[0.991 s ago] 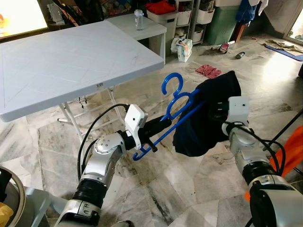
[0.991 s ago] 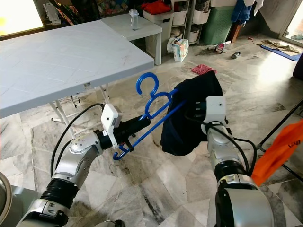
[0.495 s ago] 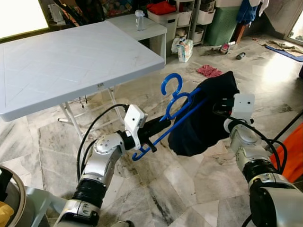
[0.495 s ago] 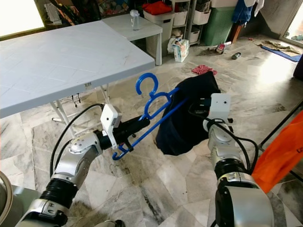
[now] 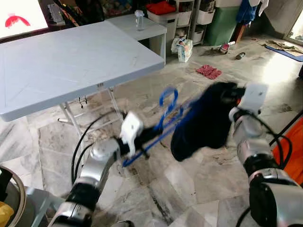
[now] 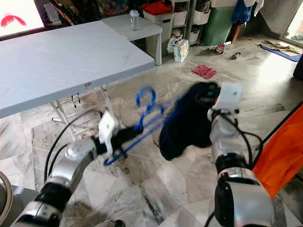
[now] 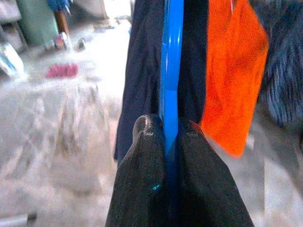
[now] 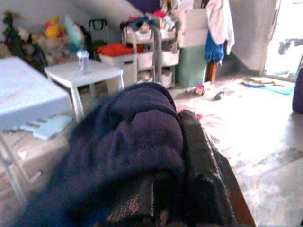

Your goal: Hang hanger

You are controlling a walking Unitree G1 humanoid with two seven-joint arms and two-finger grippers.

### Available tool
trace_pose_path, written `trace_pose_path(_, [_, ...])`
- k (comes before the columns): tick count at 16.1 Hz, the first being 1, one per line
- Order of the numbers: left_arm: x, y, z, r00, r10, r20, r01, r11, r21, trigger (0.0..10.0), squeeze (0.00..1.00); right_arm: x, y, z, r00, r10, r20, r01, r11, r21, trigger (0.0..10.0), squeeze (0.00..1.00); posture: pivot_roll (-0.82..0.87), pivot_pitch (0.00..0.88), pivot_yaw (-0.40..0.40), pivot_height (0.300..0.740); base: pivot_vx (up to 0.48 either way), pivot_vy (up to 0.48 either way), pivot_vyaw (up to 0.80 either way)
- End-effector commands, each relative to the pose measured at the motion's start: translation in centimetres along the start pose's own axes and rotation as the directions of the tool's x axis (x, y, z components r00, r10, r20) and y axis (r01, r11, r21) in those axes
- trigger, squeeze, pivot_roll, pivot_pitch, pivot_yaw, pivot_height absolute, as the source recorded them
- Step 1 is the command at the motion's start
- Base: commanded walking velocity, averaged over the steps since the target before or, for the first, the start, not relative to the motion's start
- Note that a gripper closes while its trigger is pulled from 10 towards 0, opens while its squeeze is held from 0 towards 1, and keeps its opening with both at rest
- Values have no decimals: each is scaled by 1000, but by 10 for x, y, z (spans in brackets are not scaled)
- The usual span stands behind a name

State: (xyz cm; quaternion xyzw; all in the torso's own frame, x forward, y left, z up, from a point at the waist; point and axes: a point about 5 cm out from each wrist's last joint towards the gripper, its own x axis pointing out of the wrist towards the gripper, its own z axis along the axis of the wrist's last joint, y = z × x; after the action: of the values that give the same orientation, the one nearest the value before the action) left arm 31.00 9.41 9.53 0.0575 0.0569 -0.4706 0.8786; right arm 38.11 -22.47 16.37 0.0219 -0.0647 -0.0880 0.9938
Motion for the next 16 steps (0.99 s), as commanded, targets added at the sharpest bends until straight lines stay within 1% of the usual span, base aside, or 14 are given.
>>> trace_pose_path(1, [-5,-8,-7,998,-53,-44,55,997,45,0,0,8,3,25,995,-27,98,26,1000,13,0,0,-27,0,11,740,0,0,0])
trace_pose_path(3, [-16,-20,-16,991,-117,-67,120,991,51,0,0,10,0,27,993,-85,88,88,996,-23,0,0,-25,0,9,740,0,0,0])
trace_pose_path(5, [-34,-26,-22,990,-104,-90,111,991,78,0,0,8,-19,18,973,-226,34,229,964,-134,0,0,-8,0,1,740,0,0,0])
trace_pose_path(6, [-54,-30,-19,999,-50,-22,51,998,48,0,0,2,-37,6,944,-329,-16,321,930,-176,0,0,1,0,-3,740,0,0,0])
trace_pose_path(7, [-57,-30,-18,1000,-31,3,31,999,28,0,0,1,-39,3,942,-335,-26,325,928,-182,0,0,8,0,-6,740,0,0,0])
trace_pose_path(8, [-65,-24,-14,990,114,84,-109,992,-59,0,0,-3,-42,-3,939,-342,-40,327,922,-209,0,0,14,0,-9,740,0,0,0])
trace_pose_path(9, [-69,-16,-14,959,260,108,-254,965,-69,0,0,-5,-44,-6,938,-345,-45,327,918,-224,0,0,21,0,-13,740,0,0,0])
trace_pose_path(10, [-73,-10,-13,913,388,121,-383,921,-63,0,0,-7,-45,-9,938,-342,-55,322,919,-228,0,0,26,0,-16,740,0,0,0])
trace_pose_path(11, [-76,-3,-13,846,519,123,-511,855,-89,549,0,-9,-44,-12,941,-331,-63,309,921,-237,0,0,29,0,-17,740,0,0,0])
trace_pose_path(12, [-77,-1,-13,800,588,120,-579,808,-106,7569,0,-10,-43,-16,947,-313,-74,287,927,-243,0,0,32,0,-15,740,0,0,0])
trace_pose_path(13, [-76,0,-13,759,642,110,-631,767,-117,10000,0,-12,-40,-19,957,-278,-81,253,939,-232,0,0,32,0,-16,740,0,0,0])
trace_pose_path(14, [-69,0,-12,714,693,99,-678,720,-146,10000,0,-17,-32,-25,977,-199,-83,177,960,-219,0,0,30,0,-9,740,0,0,0])
trace_pose_path(15, [-67,0,-12,713,694,99,-679,719,-150,10000,0,-19,-31,-26,979,-186,-81,165,962,-218,0,0,29,0,-7,740,0,0,0])
trace_pose_path(16, [-62,3,-9,707,699,106,-686,715,-137,10000,0,-23,-27,-26,990,-131,-57,117,972,-204,0,0,28,0,0,740,0,0,0])
